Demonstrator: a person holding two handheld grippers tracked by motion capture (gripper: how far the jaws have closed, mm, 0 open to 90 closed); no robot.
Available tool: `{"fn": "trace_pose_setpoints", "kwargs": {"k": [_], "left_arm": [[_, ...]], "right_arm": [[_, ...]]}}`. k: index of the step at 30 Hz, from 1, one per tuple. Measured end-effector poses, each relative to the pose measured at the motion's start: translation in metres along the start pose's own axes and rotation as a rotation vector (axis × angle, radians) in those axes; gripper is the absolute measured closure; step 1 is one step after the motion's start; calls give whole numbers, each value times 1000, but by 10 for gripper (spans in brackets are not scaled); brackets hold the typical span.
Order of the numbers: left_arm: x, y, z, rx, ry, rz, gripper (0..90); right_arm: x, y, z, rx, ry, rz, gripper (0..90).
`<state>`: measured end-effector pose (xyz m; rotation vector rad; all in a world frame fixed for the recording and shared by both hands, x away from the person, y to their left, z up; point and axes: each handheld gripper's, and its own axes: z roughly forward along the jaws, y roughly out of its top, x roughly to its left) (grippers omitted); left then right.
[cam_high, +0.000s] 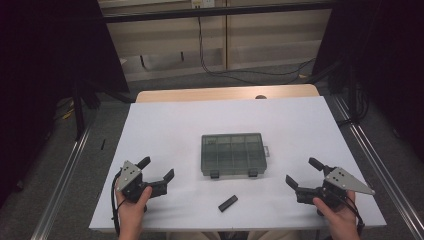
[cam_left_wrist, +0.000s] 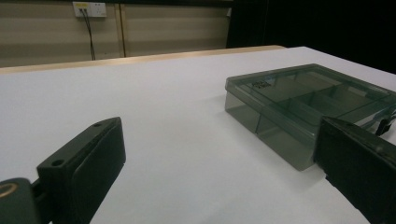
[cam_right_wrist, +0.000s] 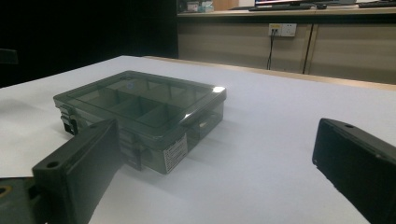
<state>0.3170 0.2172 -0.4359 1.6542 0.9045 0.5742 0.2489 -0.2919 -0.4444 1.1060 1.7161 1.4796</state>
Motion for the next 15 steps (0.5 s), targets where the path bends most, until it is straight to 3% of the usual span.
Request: {"fn": "trace_pose_setpoints", "kwargs": {"k": [15], "left_arm": [[-2, 2, 5, 16, -40, 11, 25]], "right_arm": [[3, 1, 5, 14, 24, -18, 16]]}}
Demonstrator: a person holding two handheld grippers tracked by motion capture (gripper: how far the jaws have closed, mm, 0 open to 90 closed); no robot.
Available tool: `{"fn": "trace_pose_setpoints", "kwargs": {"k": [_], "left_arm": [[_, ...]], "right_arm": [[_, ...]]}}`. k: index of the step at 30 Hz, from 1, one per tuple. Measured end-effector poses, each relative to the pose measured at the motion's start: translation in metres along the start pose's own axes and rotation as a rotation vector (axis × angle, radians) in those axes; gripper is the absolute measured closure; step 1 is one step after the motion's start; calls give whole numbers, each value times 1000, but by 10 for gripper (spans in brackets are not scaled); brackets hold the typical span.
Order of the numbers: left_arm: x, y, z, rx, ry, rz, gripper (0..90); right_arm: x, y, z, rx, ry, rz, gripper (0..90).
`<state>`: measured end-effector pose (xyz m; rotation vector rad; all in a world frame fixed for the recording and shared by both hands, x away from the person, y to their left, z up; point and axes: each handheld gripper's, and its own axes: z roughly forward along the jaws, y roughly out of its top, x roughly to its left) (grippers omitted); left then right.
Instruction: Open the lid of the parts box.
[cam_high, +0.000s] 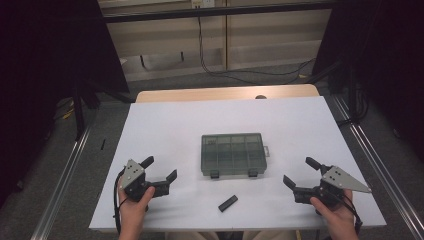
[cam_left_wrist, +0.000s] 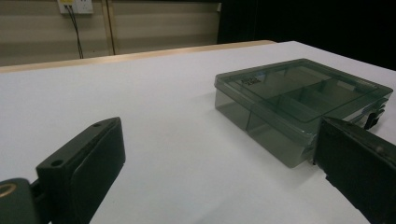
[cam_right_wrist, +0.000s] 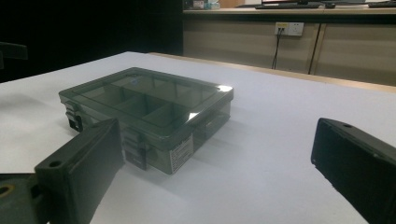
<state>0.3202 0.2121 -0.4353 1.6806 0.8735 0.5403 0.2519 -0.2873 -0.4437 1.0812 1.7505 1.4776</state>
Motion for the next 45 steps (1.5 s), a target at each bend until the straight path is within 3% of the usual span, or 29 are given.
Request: {"fn": "trace_pose_setpoints", "kwargs": {"k": [13, 16, 18, 26, 34, 38, 39, 45], "left_arm": [[-6, 2, 8, 23, -35, 12, 25], [-10, 7, 12, 9, -36, -19, 25], [-11, 7, 12, 14, -35, -16, 25], [-17, 6, 21, 79, -63, -7, 50], [-21, 6, 30, 131, -124, -24, 152], [-22, 6, 33, 158, -130, -37, 181], [-22, 7, 33, 165, -134, -38, 234], [-22, 9, 36, 187, -163, -62, 353]], "right_arm": [[-1, 0, -1, 8, -3, 1, 10], [-1, 0, 1, 23, -7, -8, 16], [-1, 0, 2, 25, -8, -5, 18], [-5, 3, 10, 59, -8, 15, 54], [-5, 4, 18, 107, 13, 16, 152], [-6, 5, 21, 117, 16, 12, 193], [-6, 5, 23, 122, 19, 10, 216], [-5, 9, 30, 135, 25, 7, 317]]}}
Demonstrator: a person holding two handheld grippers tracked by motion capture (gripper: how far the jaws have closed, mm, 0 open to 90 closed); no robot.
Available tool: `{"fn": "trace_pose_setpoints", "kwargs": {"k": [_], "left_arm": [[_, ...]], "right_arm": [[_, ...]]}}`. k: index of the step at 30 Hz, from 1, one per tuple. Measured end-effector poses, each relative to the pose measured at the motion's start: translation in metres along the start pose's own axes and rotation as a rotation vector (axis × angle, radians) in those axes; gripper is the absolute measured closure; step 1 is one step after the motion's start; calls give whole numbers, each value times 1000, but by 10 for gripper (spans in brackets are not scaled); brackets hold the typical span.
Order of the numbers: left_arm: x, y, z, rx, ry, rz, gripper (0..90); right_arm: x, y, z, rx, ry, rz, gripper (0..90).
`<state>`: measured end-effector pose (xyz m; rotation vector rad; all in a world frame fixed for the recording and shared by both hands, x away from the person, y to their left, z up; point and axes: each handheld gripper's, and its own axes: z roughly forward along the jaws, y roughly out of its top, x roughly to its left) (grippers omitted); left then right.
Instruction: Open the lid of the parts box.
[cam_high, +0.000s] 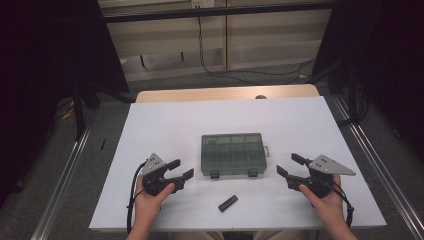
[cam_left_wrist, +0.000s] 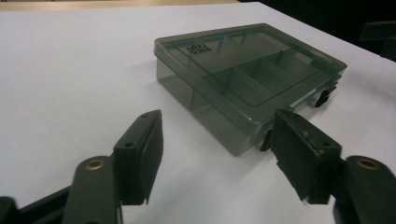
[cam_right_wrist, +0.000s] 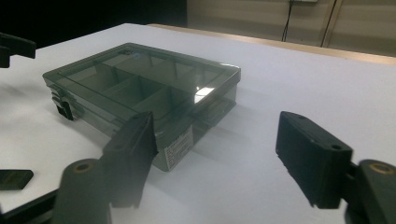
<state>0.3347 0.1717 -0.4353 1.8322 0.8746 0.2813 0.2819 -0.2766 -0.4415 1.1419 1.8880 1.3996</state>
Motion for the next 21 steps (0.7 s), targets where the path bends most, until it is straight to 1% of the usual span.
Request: {"fn": "trace_pose_setpoints", "kwargs": {"k": [1, 3, 6, 10, 11, 12, 13, 14, 15, 16, 18, 19, 21], "left_arm": [[0, 0, 0, 0, -3, -3, 353], [0, 1, 0, 1, -6, -8, 393], [0, 1, 1, 13, -13, -16, 455], [-1, 1, 3, 31, -32, -27, 516], [-1, 1, 3, 32, -34, -28, 531], [0, 2, 3, 30, -37, -27, 555], [0, 2, 3, 31, -41, -28, 555], [1, 2, 3, 33, -45, -27, 601], [1, 2, 3, 34, -47, -28, 601], [1, 2, 4, 38, -49, -28, 617], [1, 2, 7, 54, -44, -13, 655], [1, 3, 7, 60, -44, -13, 674], [0, 4, 10, 74, -44, -6, 713]], "right_arm": [[0, 0, 0, 0, 0, 0, 317], [0, 1, 2, 5, 6, 2, 350], [2, 3, 6, 15, 13, 2, 411], [4, 5, 12, 27, 24, -4, 503], [4, 5, 14, 37, 27, -10, 541], [5, 6, 15, 42, 29, -11, 561], [5, 6, 17, 52, 29, -12, 587], [6, 6, 19, 61, 37, -16, 645], [6, 6, 19, 61, 37, -16, 645], [6, 7, 20, 67, 42, -20, 666], [7, 6, 21, 89, 40, -27, 711], [7, 6, 21, 99, 40, -31, 728], [6, 5, 21, 118, 36, -25, 763]]}}
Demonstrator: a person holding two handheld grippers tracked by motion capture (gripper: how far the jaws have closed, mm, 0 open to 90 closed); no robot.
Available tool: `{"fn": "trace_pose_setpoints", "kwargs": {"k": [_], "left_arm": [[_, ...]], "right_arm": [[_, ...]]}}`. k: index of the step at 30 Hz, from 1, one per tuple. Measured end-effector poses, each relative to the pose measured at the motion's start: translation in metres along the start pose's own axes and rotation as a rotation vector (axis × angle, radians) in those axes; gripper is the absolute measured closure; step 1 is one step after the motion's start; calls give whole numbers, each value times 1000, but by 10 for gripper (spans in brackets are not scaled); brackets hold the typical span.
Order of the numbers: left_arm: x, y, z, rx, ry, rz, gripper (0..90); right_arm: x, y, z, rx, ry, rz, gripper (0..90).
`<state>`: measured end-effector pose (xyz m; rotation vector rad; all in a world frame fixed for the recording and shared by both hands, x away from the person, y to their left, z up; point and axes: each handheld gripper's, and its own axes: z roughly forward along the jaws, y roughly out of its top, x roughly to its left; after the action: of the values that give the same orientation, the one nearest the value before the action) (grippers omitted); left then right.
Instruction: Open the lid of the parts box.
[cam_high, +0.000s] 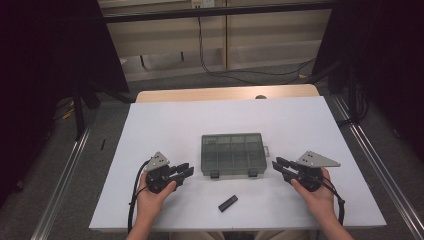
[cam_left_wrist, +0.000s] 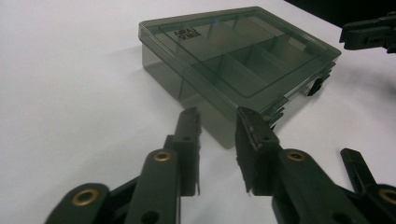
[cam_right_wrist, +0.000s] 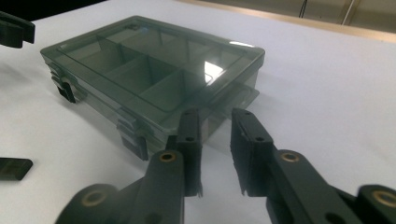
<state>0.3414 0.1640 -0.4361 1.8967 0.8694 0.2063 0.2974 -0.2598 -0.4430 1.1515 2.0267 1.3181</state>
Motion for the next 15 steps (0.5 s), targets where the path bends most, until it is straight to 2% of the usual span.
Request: {"fn": "trace_pose_setpoints", "kwargs": {"k": [5, 8, 11, 15], "left_arm": [[-2, 4, 5, 25, -12, 2, 818], [-3, 5, 8, 41, -11, 15, 852], [-4, 7, 11, 70, -12, 31, 892], [-2, 9, 12, 77, -12, 17, 898]], "right_arm": [[-2, 4, 5, 5, 9, 16, 867], [0, 4, 8, 16, 14, 18, 898], [2, 4, 12, 46, 6, 22, 900], [1, 6, 16, 49, 0, 20, 900]]}}
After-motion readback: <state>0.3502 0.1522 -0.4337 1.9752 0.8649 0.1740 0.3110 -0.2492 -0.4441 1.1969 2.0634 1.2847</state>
